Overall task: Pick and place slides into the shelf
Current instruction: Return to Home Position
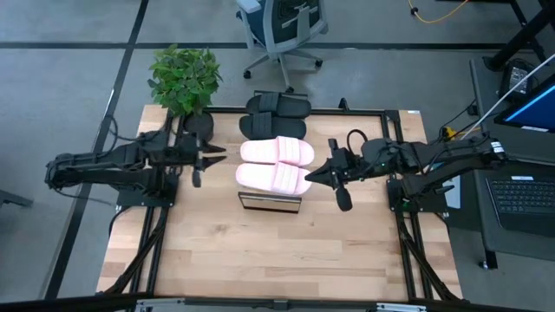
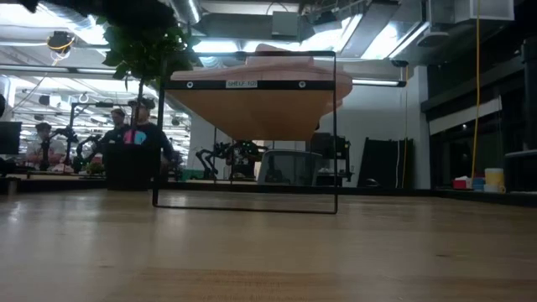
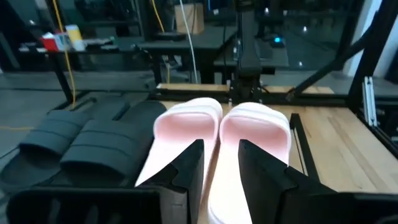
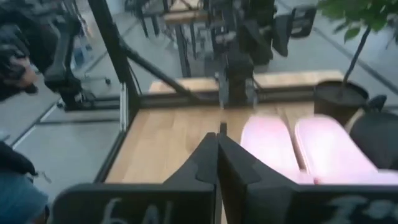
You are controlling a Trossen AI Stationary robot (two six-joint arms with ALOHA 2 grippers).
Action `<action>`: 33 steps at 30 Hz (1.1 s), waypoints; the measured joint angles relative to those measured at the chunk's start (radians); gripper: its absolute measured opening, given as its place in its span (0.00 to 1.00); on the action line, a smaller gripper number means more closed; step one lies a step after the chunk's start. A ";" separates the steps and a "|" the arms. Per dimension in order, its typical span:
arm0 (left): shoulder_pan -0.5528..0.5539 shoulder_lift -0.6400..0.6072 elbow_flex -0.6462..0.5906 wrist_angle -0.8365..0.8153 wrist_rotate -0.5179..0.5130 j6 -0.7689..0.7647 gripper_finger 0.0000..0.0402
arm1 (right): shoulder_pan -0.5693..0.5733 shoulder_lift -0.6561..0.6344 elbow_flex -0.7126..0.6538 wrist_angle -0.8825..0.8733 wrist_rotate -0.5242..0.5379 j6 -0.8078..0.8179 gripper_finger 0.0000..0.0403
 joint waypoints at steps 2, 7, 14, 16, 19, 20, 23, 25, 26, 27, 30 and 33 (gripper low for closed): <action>0.009 -0.060 -0.026 -0.003 0.000 -0.002 0.23 | -0.008 0.003 0.000 0.036 -0.001 0.000 0.02; 0.042 -0.216 -0.108 -0.001 -0.001 -0.055 0.23 | -0.016 0.004 0.000 0.035 0.014 -0.018 0.04; 0.056 -0.332 -0.246 0.004 0.003 -0.105 0.23 | -0.016 0.009 0.000 0.052 0.016 0.021 0.04; 0.056 -0.343 -0.286 0.026 0.010 -0.122 0.23 | -0.014 0.009 0.000 0.064 0.016 -0.005 0.04; 0.056 -0.357 -0.343 0.105 0.012 -0.130 0.23 | -0.014 0.009 0.000 0.072 0.016 -0.026 0.04; 0.056 -0.360 -0.363 0.130 0.012 -0.130 0.23 | -0.014 0.009 0.000 0.077 0.016 -0.026 0.04; 0.056 -0.364 -0.421 0.224 0.055 -0.154 0.23 | -0.014 0.009 0.000 0.079 0.016 -0.023 0.04; 0.056 -0.364 -0.457 0.284 0.097 -0.173 0.23 | -0.014 0.009 0.000 0.078 0.010 -0.024 0.04; 0.055 -0.363 -0.475 0.305 0.109 -0.181 0.23 | -0.014 0.009 0.000 0.079 0.002 -0.024 0.04; 0.055 -0.363 -0.491 0.318 0.113 -0.187 0.23 | -0.014 0.009 0.000 0.079 0.000 -0.024 0.04; 0.055 -0.368 -0.523 0.339 0.114 -0.209 0.23 | -0.014 0.009 0.000 0.082 -0.002 -0.023 0.04; 0.055 -0.378 -0.544 0.341 0.131 -0.228 0.23 | -0.014 0.021 0.000 0.124 -0.032 -0.014 0.04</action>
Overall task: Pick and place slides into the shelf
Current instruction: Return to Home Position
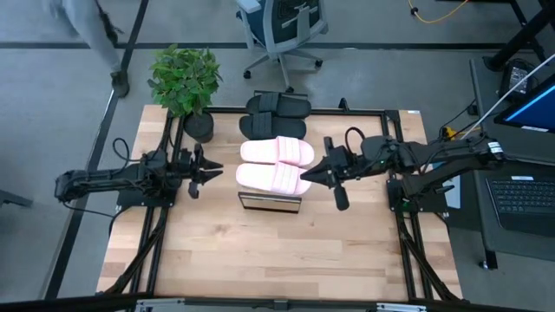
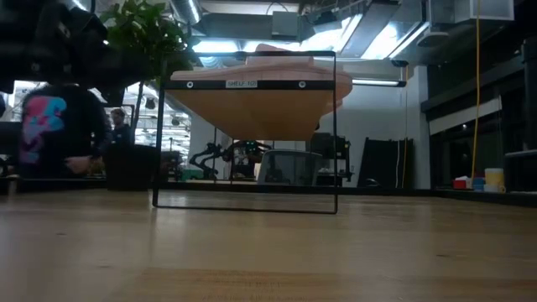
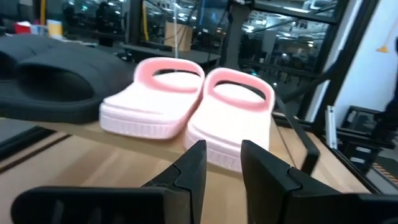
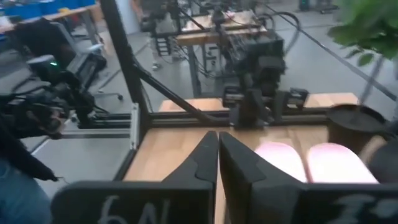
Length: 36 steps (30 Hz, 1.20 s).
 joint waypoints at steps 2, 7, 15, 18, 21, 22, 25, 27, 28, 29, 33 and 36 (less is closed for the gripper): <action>0.000 -0.013 -0.010 0.000 0.020 -0.002 0.23 | 0.000 0.019 0.000 0.034 -0.028 -0.005 0.04; -0.004 -0.031 -0.014 -0.015 0.050 0.003 0.23 | 0.000 0.098 0.000 0.089 -0.045 -0.011 0.04; -0.010 -0.031 -0.014 -0.031 0.053 -0.004 0.23 | 0.001 0.126 -0.023 0.186 -0.166 -0.055 0.04; -0.010 -0.031 -0.014 -0.031 0.053 -0.030 0.23 | 0.014 0.043 -0.156 0.306 -0.177 -0.057 0.04; -0.010 -0.031 -0.014 -0.031 0.053 -0.028 0.23 | 0.016 -0.077 -0.362 0.467 -0.178 -0.020 0.04; -0.010 -0.031 -0.014 -0.029 0.053 -0.028 0.23 | 0.016 -0.122 -0.429 0.519 -0.178 0.003 0.04; -0.010 -0.031 -0.014 -0.028 0.053 -0.027 0.23 | 0.018 -0.253 -0.584 0.617 -0.177 0.044 0.04; -0.010 -0.031 -0.014 -0.028 0.053 -0.026 0.23 | 0.027 -0.342 -0.657 0.604 -0.178 0.045 0.04; -0.010 -0.031 -0.014 -0.029 0.053 -0.026 0.23 | 0.030 -0.391 -0.690 0.586 -0.179 0.040 0.04; -0.010 -0.031 -0.014 -0.029 0.053 -0.026 0.23 | 0.034 -0.440 -0.723 0.571 -0.179 0.029 0.04; -0.010 -0.031 -0.014 -0.028 0.053 -0.025 0.23 | 0.035 -0.631 -0.864 0.554 -0.178 -0.016 0.04; -0.010 -0.031 -0.014 -0.029 0.053 -0.025 0.23 | 0.032 -0.753 -0.943 0.551 -0.177 -0.035 0.04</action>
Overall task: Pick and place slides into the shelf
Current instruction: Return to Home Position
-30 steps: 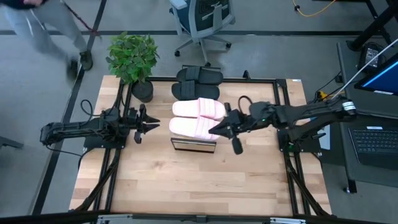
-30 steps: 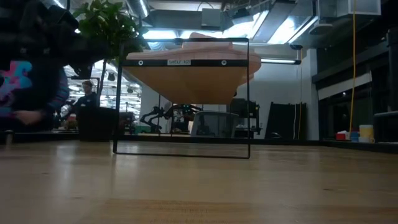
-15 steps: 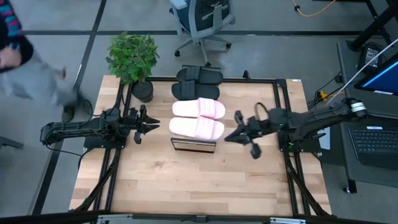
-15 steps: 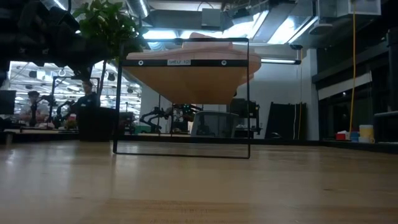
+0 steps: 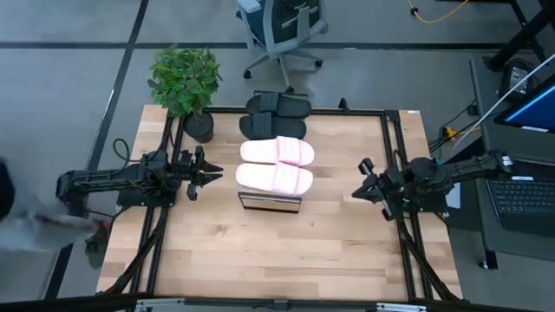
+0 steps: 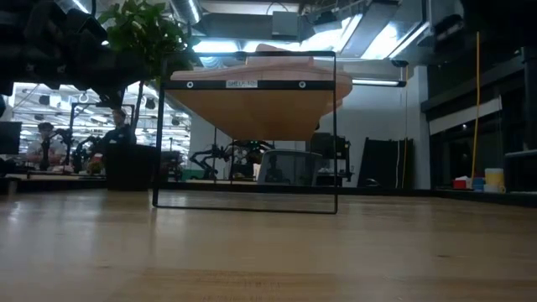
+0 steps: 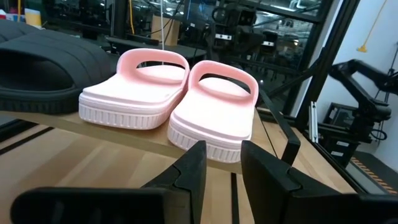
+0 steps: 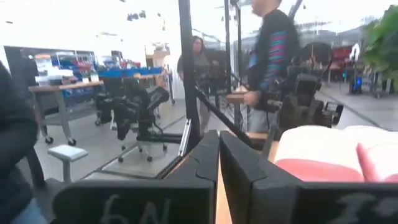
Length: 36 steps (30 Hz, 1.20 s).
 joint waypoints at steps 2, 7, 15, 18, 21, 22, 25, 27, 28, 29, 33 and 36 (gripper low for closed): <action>0.000 0.000 0.000 0.000 0.000 0.000 0.23 | 0.000 -0.067 -0.036 -0.002 0.000 -0.001 0.04; 0.000 0.000 0.000 0.000 0.000 0.000 0.23 | 0.000 -0.174 -0.113 -0.066 0.000 -0.004 0.04; 0.000 0.000 0.000 0.000 -0.001 0.000 0.23 | 0.000 -0.203 -0.171 -0.071 0.186 -0.131 0.04; 0.000 0.000 0.000 0.000 -0.001 0.000 0.23 | -0.001 -0.203 -0.171 -0.081 0.298 -0.136 0.04; 0.000 0.000 0.000 0.000 -0.001 0.000 0.23 | 0.000 -0.208 -0.171 -0.092 0.307 -0.135 0.04; 0.000 0.000 0.000 0.000 -0.001 0.000 0.23 | 0.000 -0.214 -0.171 -0.099 0.300 -0.135 0.04; 0.000 0.000 0.000 0.000 -0.001 0.000 0.23 | -0.019 -0.247 -0.171 -0.160 0.232 -0.100 0.04; 0.000 0.000 0.000 0.000 -0.001 0.000 0.23 | -0.061 -0.288 -0.171 -0.217 0.147 -0.048 0.04; 0.000 0.000 0.000 0.000 -0.001 0.000 0.23 | -0.083 -0.311 -0.171 -0.251 0.095 -0.038 0.04; 0.000 0.000 0.000 0.000 -0.001 0.000 0.23 | -0.104 -0.337 -0.171 -0.278 0.047 -0.037 0.04; 0.000 0.000 0.000 0.000 -0.001 0.000 0.23 | -0.146 -0.416 -0.171 -0.304 -0.028 -0.077 0.04; 0.000 0.000 0.000 -0.001 -0.001 0.000 0.23 | -0.159 -0.430 -0.170 -0.337 -0.023 -0.063 0.04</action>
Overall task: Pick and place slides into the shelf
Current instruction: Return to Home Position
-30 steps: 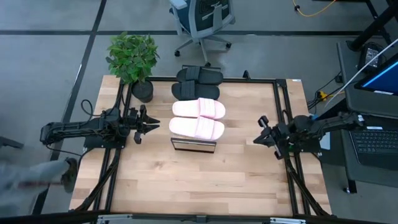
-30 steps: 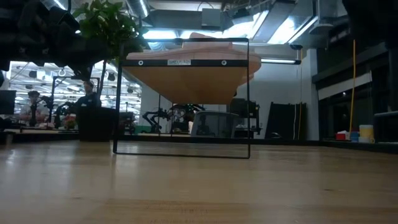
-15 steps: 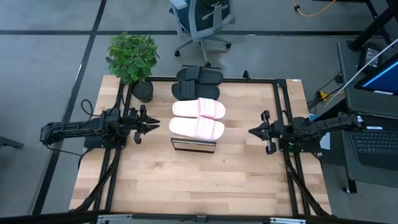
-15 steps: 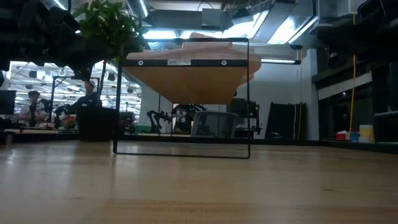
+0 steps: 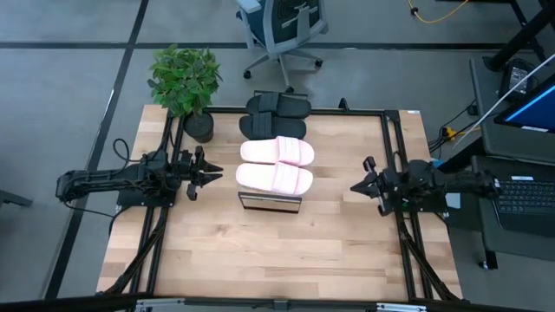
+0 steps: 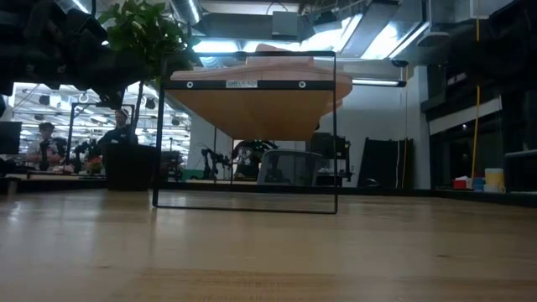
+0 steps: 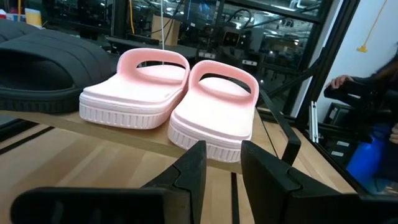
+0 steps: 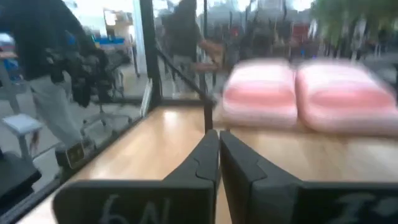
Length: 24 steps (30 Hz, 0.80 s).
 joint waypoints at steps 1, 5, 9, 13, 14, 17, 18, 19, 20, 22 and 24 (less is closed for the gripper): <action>0.000 0.000 0.000 0.000 0.000 0.000 0.23 | -0.006 0.000 0.000 -0.030 0.001 0.012 0.04; 0.000 0.000 0.000 0.000 0.000 0.000 0.23 | -0.012 0.000 0.000 -0.056 -0.023 -0.007 0.04; 0.000 0.000 0.000 0.000 0.000 0.000 0.23 | -0.012 0.010 0.000 -0.050 -0.066 -0.043 0.04; 0.000 0.000 0.000 0.000 0.000 0.000 0.23 | -0.012 0.016 0.000 -0.050 -0.066 0.013 0.04; 0.000 0.000 0.000 0.000 0.000 0.000 0.23 | -0.012 0.016 0.000 -0.050 -0.066 0.028 0.04; 0.000 0.000 0.000 0.000 0.000 0.000 0.23 | -0.012 0.016 0.000 -0.050 -0.066 0.065 0.04; 0.000 0.000 0.000 0.000 0.000 0.000 0.23 | -0.012 0.016 0.000 -0.050 -0.066 0.068 0.04; 0.000 0.000 0.000 0.000 0.000 0.000 0.23 | -0.012 0.016 0.000 -0.050 -0.066 0.067 0.04; 0.000 0.000 0.000 0.000 0.000 0.000 0.23 | -0.012 0.016 0.000 -0.050 -0.066 0.063 0.04; 0.000 0.000 0.000 0.000 0.000 0.000 0.23 | -0.012 0.016 0.000 -0.050 -0.066 0.063 0.04; 0.000 0.000 0.000 0.000 0.000 0.000 0.23 | -0.012 0.016 0.000 -0.050 -0.066 0.066 0.04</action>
